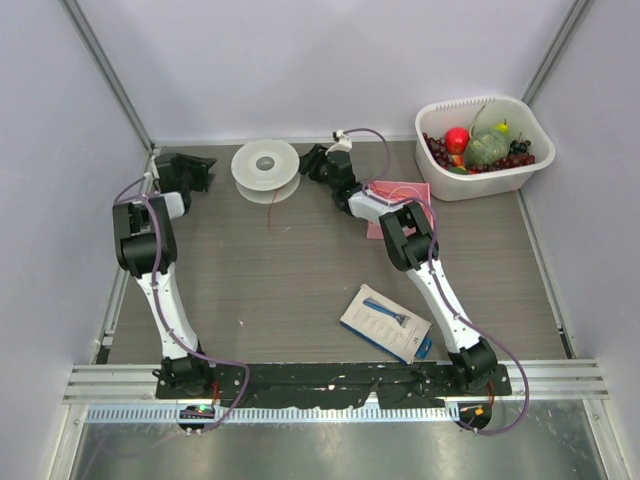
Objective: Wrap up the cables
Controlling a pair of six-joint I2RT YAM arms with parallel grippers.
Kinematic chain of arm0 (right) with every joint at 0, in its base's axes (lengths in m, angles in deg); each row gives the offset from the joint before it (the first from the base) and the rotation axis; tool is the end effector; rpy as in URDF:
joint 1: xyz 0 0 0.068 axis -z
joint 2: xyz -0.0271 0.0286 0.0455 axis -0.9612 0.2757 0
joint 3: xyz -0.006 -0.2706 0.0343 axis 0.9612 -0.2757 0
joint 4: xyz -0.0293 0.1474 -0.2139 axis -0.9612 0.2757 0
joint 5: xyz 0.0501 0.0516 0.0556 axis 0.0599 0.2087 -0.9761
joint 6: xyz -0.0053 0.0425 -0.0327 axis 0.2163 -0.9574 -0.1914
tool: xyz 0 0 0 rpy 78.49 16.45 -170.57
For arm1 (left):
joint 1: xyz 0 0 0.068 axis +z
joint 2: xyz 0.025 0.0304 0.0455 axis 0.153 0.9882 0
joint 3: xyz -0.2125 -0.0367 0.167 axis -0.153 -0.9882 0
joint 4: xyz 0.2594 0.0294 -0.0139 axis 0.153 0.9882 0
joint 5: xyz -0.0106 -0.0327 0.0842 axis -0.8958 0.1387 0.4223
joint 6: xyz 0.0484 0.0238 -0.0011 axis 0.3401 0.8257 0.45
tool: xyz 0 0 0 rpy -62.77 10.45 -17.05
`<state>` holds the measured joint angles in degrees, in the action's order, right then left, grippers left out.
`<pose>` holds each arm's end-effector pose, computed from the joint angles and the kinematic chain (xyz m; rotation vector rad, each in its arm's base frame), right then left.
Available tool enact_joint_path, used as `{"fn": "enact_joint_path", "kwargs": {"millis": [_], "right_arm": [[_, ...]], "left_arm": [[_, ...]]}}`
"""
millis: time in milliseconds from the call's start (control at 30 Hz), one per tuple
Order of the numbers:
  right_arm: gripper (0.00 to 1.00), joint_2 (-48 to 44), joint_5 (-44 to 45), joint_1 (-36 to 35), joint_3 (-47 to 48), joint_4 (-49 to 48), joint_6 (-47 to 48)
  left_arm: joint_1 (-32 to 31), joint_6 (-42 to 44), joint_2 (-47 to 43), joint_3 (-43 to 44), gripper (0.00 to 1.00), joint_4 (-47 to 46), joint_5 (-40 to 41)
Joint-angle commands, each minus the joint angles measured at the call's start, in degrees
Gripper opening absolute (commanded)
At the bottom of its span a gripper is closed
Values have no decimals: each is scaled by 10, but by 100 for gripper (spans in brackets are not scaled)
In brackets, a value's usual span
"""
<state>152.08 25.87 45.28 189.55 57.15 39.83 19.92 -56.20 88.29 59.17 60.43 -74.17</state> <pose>0.5362 0.2954 0.1037 0.1346 1.7773 0.9102 0.4853 0.0866 0.1430 -1.2823 1.6760 -0.9131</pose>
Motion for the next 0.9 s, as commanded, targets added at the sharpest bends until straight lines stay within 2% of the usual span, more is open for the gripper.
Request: {"fn": "enact_joint_path", "kwargs": {"millis": [0, 333, 533, 567, 767, 867], "right_arm": [[59, -66, 54, 0, -4, 12, 22], [59, -105, 116, 1, -3, 53, 85], [59, -143, 126, 1, -9, 51, 118], [59, -150, 124, 1, -12, 50, 125], [67, -252, 105, 7, -93, 40, 186], [72, -323, 91, 12, -134, 44, 218]], "left_arm": [[2, 25, -50, -3, 54, -9, 8], [7, 80, -79, -2, 56, 18, 30], [10, 178, -122, 14, 59, 77, 39], [9, 201, -134, 19, 62, 92, 39], [9, 327, -199, 81, 99, 253, -20], [-3, 421, -222, 134, 100, 369, -17]]}}
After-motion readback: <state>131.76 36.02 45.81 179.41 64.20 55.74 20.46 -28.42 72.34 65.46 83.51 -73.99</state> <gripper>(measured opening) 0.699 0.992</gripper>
